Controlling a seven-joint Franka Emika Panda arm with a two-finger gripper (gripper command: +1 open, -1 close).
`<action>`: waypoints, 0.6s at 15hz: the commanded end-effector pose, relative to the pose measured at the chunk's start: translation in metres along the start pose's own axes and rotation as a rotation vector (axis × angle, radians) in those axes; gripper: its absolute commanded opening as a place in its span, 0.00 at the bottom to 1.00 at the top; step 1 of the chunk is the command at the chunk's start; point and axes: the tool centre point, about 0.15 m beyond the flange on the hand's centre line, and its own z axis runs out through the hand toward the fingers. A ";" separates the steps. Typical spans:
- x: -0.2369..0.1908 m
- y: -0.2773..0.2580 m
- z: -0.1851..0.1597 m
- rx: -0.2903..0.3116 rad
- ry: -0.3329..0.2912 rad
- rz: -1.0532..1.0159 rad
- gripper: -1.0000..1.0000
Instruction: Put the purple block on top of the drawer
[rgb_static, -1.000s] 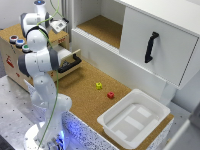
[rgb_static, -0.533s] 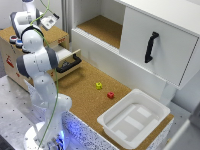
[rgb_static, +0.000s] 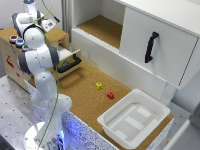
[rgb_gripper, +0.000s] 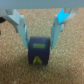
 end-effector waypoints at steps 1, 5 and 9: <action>-0.001 0.010 -0.053 0.040 0.008 0.073 1.00; -0.036 0.003 -0.081 -0.021 0.014 0.194 1.00; -0.103 0.002 -0.080 -0.021 -0.018 0.432 1.00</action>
